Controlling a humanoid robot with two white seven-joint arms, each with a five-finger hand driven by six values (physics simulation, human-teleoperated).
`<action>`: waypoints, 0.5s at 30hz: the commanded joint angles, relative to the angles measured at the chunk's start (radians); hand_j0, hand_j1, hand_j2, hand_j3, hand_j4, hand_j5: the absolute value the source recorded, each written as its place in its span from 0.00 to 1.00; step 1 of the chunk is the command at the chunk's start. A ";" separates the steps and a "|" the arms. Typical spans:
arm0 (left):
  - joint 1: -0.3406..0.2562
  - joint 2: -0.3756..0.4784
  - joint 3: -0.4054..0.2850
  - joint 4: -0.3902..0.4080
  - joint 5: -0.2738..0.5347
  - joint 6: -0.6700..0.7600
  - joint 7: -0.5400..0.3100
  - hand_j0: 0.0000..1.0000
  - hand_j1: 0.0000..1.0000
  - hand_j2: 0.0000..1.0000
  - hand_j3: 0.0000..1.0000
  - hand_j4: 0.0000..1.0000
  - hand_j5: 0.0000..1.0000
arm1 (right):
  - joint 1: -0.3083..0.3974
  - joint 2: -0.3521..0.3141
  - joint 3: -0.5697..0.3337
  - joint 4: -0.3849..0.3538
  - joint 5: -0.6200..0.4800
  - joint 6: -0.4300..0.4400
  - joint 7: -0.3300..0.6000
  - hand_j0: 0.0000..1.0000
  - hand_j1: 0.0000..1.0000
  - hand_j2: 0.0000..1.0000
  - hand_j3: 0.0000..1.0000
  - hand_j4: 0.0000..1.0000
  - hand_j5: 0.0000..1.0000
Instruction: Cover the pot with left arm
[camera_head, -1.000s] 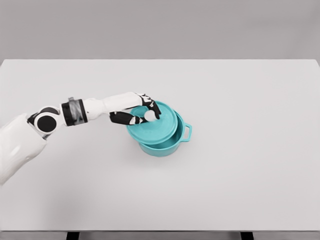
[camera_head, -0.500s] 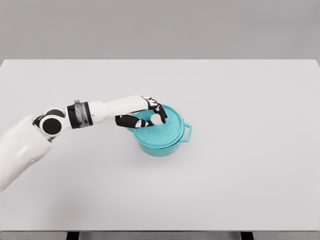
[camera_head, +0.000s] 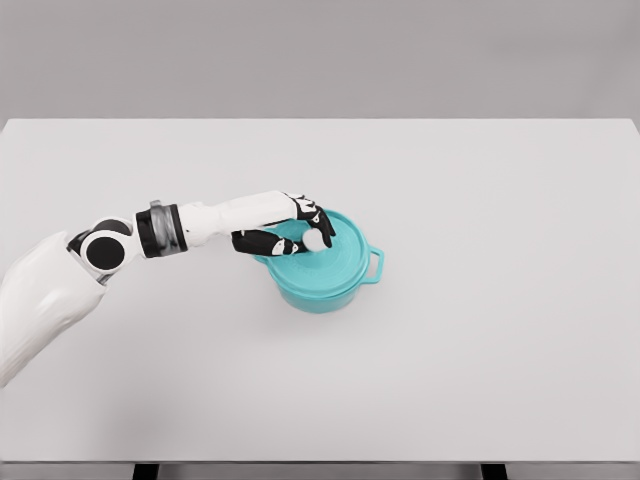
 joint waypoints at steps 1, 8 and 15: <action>0.000 0.000 0.000 0.000 0.002 0.000 -0.001 0.48 0.48 0.48 0.48 0.48 0.48 | 0.000 0.000 0.000 0.000 0.001 0.001 0.000 1.00 1.00 1.00 1.00 1.00 1.00; 0.006 -0.002 0.000 -0.002 0.002 0.000 -0.001 0.49 0.49 0.49 0.49 0.49 0.49 | 0.000 0.000 0.000 0.000 0.001 0.000 0.000 1.00 1.00 1.00 1.00 1.00 1.00; 0.006 -0.004 0.001 -0.002 0.002 0.000 -0.001 0.56 0.56 0.56 0.56 0.56 0.56 | 0.000 0.000 0.000 0.000 0.001 0.000 0.000 1.00 1.00 1.00 1.00 1.00 1.00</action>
